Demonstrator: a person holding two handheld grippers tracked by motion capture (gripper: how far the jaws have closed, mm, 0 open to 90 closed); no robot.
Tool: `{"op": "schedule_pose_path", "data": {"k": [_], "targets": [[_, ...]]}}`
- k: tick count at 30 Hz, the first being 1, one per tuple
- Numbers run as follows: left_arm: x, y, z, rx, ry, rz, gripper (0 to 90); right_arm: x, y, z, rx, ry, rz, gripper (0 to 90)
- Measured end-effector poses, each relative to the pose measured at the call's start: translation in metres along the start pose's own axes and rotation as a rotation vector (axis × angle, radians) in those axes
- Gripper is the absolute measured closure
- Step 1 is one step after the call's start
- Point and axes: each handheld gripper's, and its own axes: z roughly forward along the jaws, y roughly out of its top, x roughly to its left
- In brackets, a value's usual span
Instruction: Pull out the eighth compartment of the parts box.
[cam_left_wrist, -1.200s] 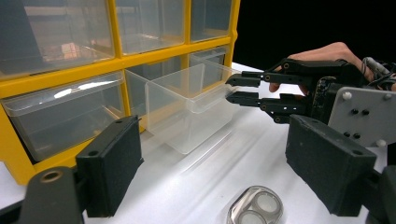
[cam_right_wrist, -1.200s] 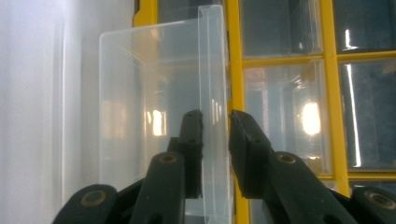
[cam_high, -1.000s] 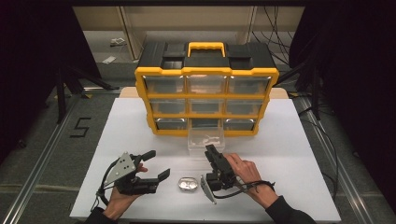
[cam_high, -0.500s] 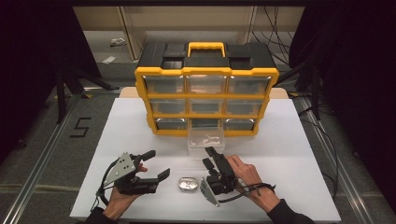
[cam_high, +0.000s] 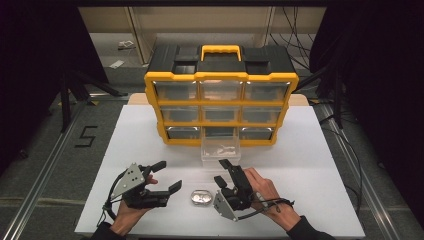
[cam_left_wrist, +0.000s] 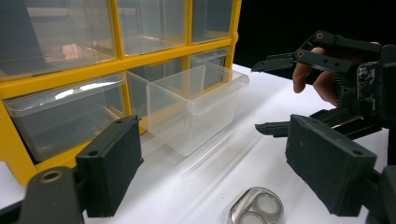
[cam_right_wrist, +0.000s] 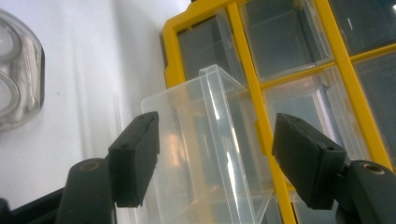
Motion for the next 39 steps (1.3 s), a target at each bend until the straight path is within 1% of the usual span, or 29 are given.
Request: {"op": "schedule_pose_path", "data": {"k": [2, 3, 4, 6, 7, 9, 11, 15, 17, 18, 24, 31, 35, 39], "targets": [[0.0, 0.0, 0.0, 0.0, 0.0, 0.001, 18.3, -0.002, 0.001, -0.001, -0.008, 0.012, 0.017, 32.1], [0.0, 0.0, 0.0, -0.001, 0.0, 0.0, 18.3, -0.003, 0.001, -0.002, -0.007, 0.015, 0.034, 31.6], [0.0, 0.0, 0.0, -0.001, 0.0, 0.0, 18.3, -0.005, 0.001, -0.002, -0.017, 0.025, 0.037, 31.2], [0.0, 0.0, 0.0, -0.002, 0.001, -0.001, 18.3, -0.006, 0.001, -0.003, -0.016, 0.029, 0.075, 30.9], [0.0, 0.0, 0.0, -0.002, 0.001, 0.0, 18.3, -0.008, 0.001, -0.003, -0.021, 0.041, 0.083, 30.9], [0.0, 0.0, -0.001, -0.002, 0.002, -0.001, 18.3, -0.01, 0.002, -0.004, -0.022, 0.047, 0.121, 30.7], [0.0, 0.0, -0.001, -0.003, 0.002, -0.001, 18.3, -0.011, 0.003, -0.005, -0.023, 0.054, 0.148, 30.3], [0.0, 0.0, -0.001, -0.003, 0.002, 0.0, 18.3, -0.014, 0.003, -0.006, -0.032, 0.086, 0.204, 29.4], [0.0, 0.001, 0.0, -0.003, 0.002, -0.001, 18.3, -0.016, 0.004, -0.006, -0.039, 0.111, 0.258, 28.9], [0.001, 0.001, 0.0, -0.003, 0.001, 0.0, 18.3, -0.017, 0.004, -0.006, -0.041, 0.116, 0.265, 28.7], [0.001, 0.0, 0.001, -0.001, 0.004, -0.002, 18.3, -0.024, 0.004, -0.007, -0.054, 0.177, 0.372, 27.9], [0.001, 0.001, 0.001, -0.001, 0.005, -0.004, 18.3, -0.029, 0.002, -0.006, -0.066, 0.27, 0.509, 27.7], [0.001, 0.001, 0.002, 0.002, 0.005, -0.001, 18.3, -0.032, 0.002, -0.004, -0.068, 0.342, 0.592, 27.6], [0.002, 0.001, 0.003, 0.002, 0.009, -0.001, 18.3, -0.035, -0.001, -0.001, -0.056, 0.424, 0.688, 27.6]]}}
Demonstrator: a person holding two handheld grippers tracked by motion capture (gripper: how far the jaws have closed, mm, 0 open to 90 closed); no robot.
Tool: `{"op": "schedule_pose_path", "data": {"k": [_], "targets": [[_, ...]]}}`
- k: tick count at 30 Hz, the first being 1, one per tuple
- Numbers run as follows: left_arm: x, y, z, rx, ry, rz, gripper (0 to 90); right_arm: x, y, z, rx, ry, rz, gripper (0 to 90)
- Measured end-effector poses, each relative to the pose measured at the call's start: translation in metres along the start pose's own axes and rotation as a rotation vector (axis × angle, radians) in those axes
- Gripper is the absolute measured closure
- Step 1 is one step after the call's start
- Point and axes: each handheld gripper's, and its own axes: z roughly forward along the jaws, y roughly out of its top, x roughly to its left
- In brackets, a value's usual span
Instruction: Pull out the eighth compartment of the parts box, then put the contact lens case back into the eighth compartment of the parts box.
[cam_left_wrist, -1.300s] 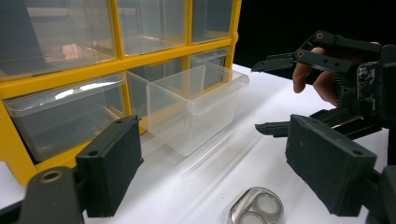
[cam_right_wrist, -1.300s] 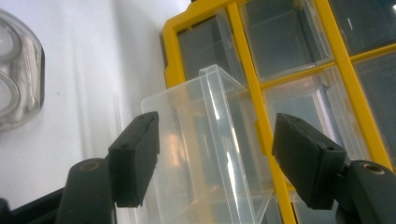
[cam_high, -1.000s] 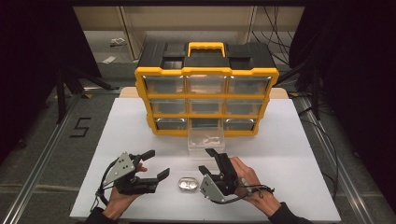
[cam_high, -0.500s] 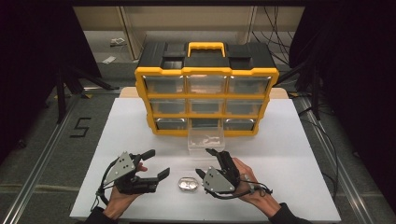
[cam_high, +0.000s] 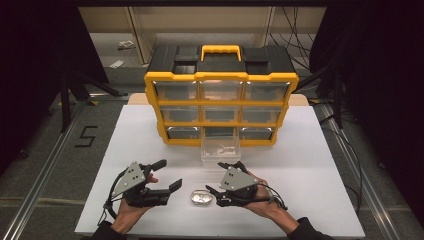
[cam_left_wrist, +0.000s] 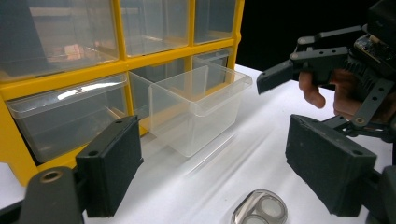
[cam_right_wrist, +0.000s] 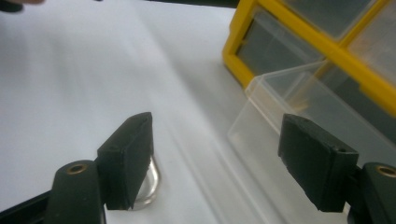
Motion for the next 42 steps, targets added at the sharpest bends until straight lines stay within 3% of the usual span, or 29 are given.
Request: {"op": "schedule_pose_path", "data": {"k": [6, 17, 22, 35, 42], "targets": [[0.001, 0.0, 0.0, 0.001, 0.005, -0.001, 18.2, -0.008, -0.001, 0.001, -0.003, 0.089, 0.133, 27.5], [0.001, 0.0, -0.001, 0.0, 0.005, -0.005, 18.3, -0.01, 0.0, 0.005, 0.022, 0.175, 0.219, 26.8], [0.001, 0.0, -0.001, 0.0, 0.005, -0.004, 18.3, -0.007, 0.001, 0.009, 0.041, 0.214, 0.226, 26.5], [0.0, 0.0, 0.0, 0.002, -0.001, 0.0, 18.3, -0.002, 0.0, 0.019, 0.103, 0.23, 0.188, 26.7], [0.0, 0.0, 0.0, 0.0, -0.004, 0.0, 18.3, -0.001, -0.003, 0.029, 0.166, 0.245, 0.172, 27.6]]}}
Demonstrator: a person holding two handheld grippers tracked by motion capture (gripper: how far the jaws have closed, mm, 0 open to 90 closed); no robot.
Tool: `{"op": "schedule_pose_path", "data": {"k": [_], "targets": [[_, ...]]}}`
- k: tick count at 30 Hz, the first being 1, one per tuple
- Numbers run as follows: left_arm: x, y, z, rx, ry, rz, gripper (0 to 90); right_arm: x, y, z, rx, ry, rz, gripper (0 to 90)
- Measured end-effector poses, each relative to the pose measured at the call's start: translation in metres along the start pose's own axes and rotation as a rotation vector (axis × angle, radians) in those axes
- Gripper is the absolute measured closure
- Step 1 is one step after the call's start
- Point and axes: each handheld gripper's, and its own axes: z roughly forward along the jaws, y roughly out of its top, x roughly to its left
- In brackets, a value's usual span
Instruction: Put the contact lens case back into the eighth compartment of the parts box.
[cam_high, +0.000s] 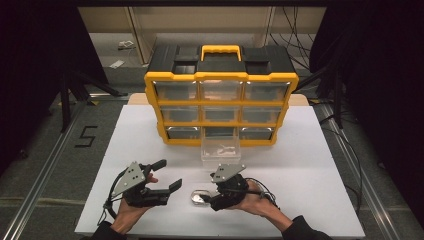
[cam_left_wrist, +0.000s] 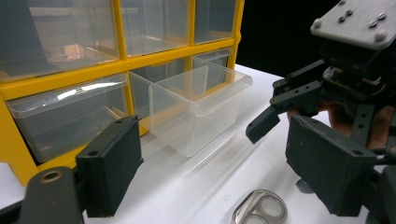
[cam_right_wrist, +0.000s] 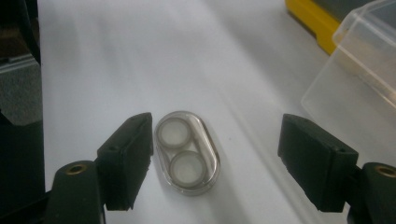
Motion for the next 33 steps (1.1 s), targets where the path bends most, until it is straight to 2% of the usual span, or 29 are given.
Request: {"op": "schedule_pose_path", "data": {"k": [7, 21, 33], "targets": [[-0.001, 0.0, -0.001, 0.001, 0.0, 0.004, 18.3, 0.003, 0.001, 0.009, 0.059, 0.013, -0.024, 28.2], [-0.001, -0.001, 0.0, 0.004, -0.005, 0.005, 18.2, 0.008, 0.0, 0.03, 0.134, 0.047, -0.079, 30.4], [-0.001, -0.001, 0.0, 0.006, -0.007, 0.007, 18.2, 0.011, -0.001, 0.043, 0.187, 0.061, -0.107, 34.2]]}}
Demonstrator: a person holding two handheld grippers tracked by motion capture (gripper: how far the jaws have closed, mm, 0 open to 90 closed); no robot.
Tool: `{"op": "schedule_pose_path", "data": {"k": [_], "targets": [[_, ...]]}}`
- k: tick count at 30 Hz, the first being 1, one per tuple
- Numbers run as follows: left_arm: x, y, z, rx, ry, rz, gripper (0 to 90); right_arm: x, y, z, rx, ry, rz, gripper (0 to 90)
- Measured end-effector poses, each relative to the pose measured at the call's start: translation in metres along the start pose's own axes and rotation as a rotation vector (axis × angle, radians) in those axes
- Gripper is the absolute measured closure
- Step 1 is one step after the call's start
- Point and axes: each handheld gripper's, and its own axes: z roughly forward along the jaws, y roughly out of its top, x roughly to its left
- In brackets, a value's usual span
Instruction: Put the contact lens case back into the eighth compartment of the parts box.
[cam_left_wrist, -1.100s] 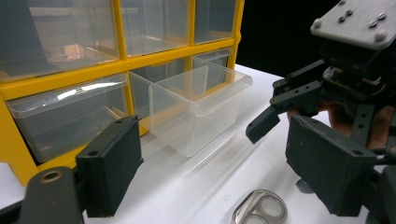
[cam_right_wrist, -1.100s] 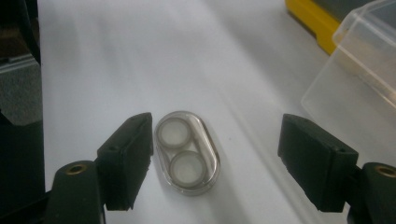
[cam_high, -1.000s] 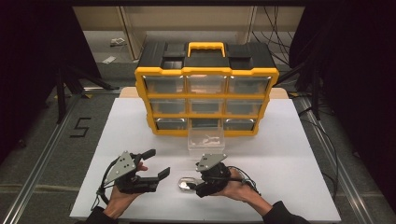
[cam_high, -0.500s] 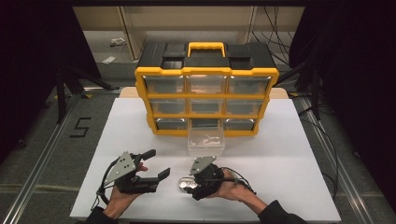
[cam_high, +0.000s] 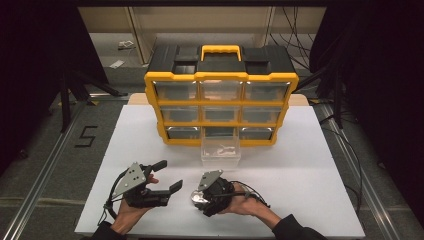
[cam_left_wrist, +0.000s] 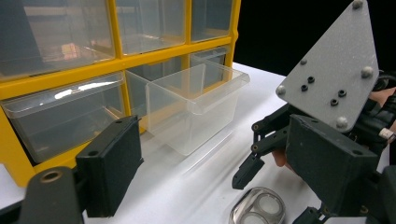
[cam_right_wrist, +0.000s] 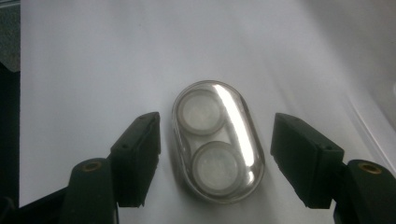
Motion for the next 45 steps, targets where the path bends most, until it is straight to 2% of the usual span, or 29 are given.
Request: {"op": "schedule_pose_path", "data": {"k": [22, 25, 31, 34, 45], "targets": [[0.0, 0.0, 0.0, 0.0, 0.001, 0.001, 18.2, -0.003, 0.002, 0.007, 0.036, 0.021, -0.011, 44.6], [0.0, 0.0, 0.0, -0.001, 0.0, 0.001, 18.2, -0.002, 0.002, 0.007, 0.041, 0.03, -0.018, 49.1], [0.0, 0.0, 0.0, -0.002, -0.001, -0.001, 18.3, -0.002, 0.003, 0.006, 0.047, 0.03, -0.023, 49.6], [0.0, 0.0, 0.0, -0.002, 0.0, -0.002, 18.3, -0.001, 0.003, 0.005, 0.045, 0.038, -0.028, 49.6], [0.0, 0.0, -0.001, -0.005, 0.001, -0.002, 18.3, -0.004, 0.006, -0.007, 0.002, 0.013, -0.021, 49.6]]}}
